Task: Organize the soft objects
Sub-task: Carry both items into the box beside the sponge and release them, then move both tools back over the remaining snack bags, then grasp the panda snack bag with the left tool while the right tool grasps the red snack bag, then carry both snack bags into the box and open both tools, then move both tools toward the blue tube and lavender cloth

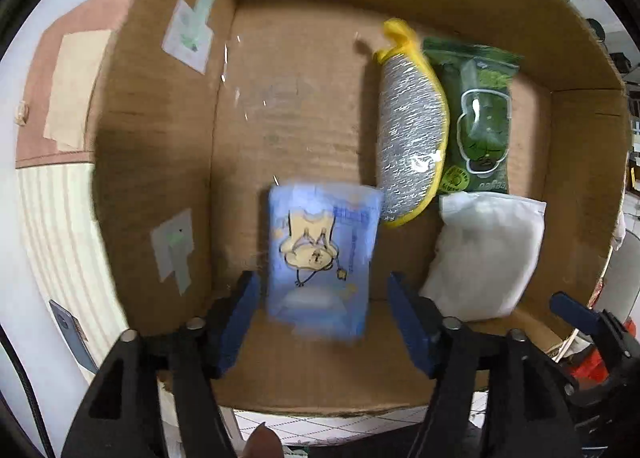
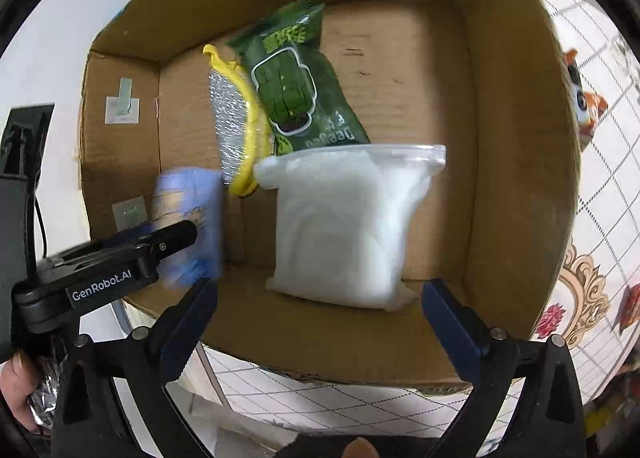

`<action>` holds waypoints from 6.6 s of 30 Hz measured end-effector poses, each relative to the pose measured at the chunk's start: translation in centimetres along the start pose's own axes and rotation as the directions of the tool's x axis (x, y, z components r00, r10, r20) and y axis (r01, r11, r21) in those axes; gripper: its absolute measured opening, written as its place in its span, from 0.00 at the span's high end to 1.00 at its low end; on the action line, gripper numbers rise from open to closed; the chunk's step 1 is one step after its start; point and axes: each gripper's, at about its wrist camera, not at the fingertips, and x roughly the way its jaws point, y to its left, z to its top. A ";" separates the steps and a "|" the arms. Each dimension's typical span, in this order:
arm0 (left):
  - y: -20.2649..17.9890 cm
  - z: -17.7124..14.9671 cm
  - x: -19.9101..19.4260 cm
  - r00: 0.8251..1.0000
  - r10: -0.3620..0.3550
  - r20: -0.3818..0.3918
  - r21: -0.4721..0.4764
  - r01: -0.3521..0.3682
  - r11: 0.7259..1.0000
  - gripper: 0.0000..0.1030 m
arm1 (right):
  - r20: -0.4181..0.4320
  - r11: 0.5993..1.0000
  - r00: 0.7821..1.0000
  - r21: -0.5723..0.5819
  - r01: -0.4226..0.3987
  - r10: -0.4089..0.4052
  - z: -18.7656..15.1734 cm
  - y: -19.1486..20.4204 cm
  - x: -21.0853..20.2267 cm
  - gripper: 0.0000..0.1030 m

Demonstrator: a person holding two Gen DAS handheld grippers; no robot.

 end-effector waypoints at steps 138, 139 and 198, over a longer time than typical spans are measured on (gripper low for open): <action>-10.9 0.4 -12.2 0.930 0.066 0.362 0.132 -0.121 0.984 0.67 | 0.328 0.992 0.937 -0.008 -0.124 0.120 -2.3 -12.4 -16.2 0.55; -9.2 1.4 -11.5 0.938 0.077 0.339 0.112 -0.122 0.986 0.67 | 0.317 0.994 0.943 -0.018 -0.105 0.106 -0.6 -10.5 -15.2 0.55; -3.9 -11.3 -14.3 0.841 0.120 0.527 -0.018 -0.130 0.991 0.05 | 0.459 0.983 0.879 -0.058 0.172 -0.127 -9.6 -1.8 -15.6 0.00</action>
